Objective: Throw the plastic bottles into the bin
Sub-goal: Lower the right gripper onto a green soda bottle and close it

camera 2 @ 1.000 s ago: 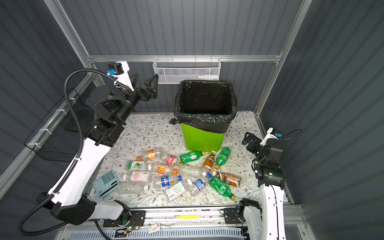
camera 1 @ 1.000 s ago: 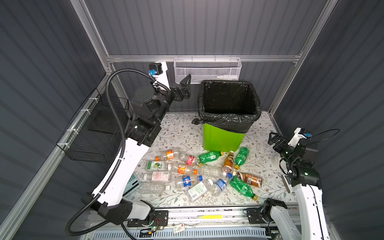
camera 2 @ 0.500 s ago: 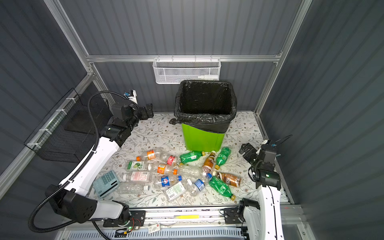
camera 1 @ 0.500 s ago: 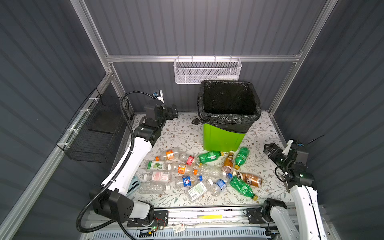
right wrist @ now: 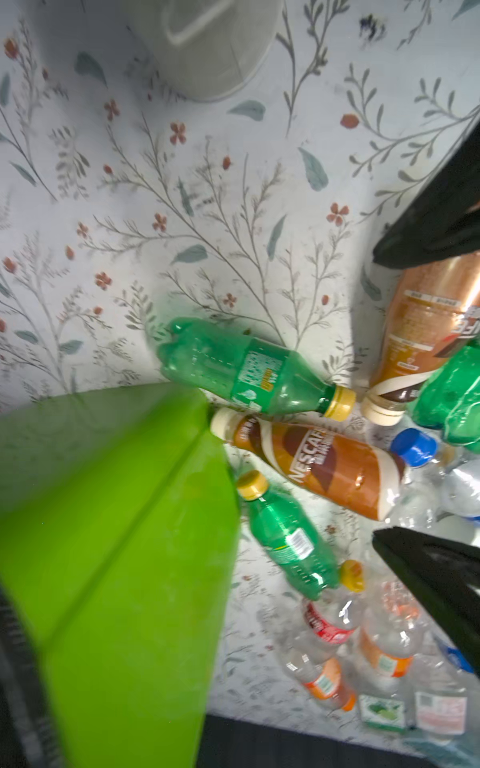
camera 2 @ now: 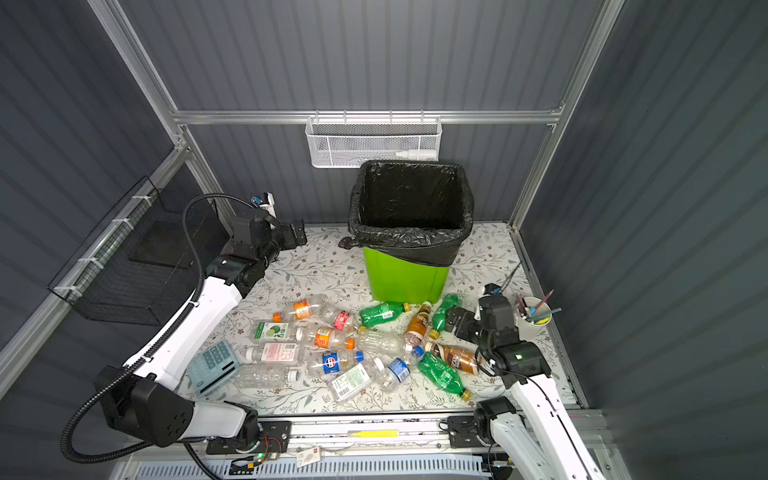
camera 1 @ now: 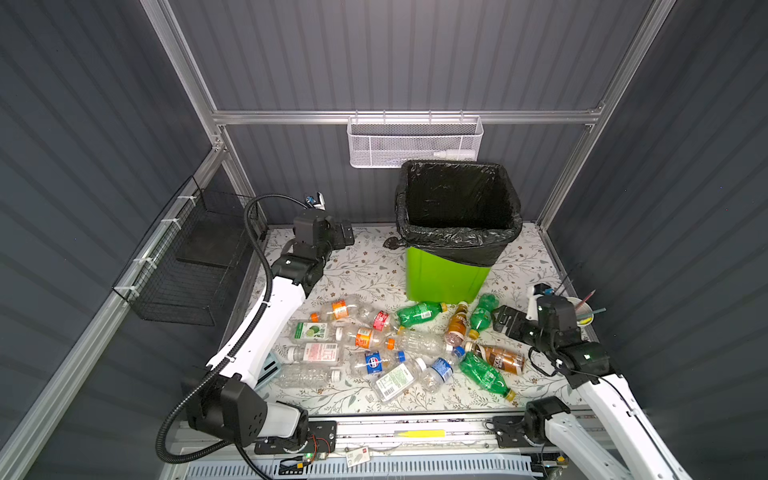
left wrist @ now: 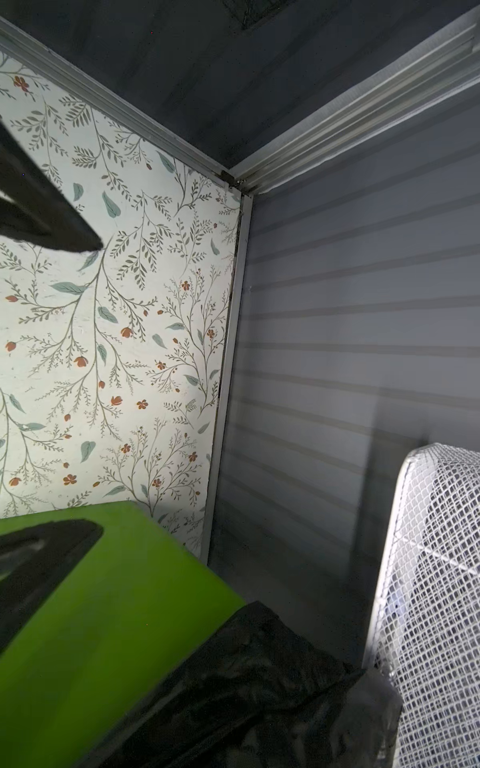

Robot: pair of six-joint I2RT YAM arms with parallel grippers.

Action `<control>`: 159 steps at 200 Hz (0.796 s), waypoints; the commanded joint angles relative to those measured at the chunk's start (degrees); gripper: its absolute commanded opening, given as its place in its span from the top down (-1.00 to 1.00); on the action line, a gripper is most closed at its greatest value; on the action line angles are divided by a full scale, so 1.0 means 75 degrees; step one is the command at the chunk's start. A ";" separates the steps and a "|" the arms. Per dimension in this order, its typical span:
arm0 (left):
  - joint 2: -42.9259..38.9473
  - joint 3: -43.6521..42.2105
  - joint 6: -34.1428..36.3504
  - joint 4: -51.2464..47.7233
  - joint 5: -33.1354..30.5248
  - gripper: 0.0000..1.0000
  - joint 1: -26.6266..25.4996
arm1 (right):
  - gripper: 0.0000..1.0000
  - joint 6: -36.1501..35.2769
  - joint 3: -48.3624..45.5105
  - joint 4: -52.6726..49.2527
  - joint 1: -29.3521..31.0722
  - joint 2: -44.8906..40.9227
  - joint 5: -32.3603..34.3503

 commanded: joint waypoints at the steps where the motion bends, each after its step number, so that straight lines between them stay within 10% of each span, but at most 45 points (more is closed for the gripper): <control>1: 0.0004 -0.0090 -0.0173 -0.0073 -0.0011 -1.00 0.0039 | -0.98 0.0195 0.0150 -0.0595 0.1056 0.0053 0.1224; 99: 0.0084 -0.0151 -0.0316 -0.0065 0.0167 -1.00 0.0049 | -0.98 0.2149 -0.0558 -0.1146 0.4441 0.0919 0.2405; 159: 0.0154 -0.0192 -0.0372 -0.0070 0.0248 -1.00 0.0049 | -0.98 0.2266 -0.1145 -0.0700 0.4694 0.1555 0.2242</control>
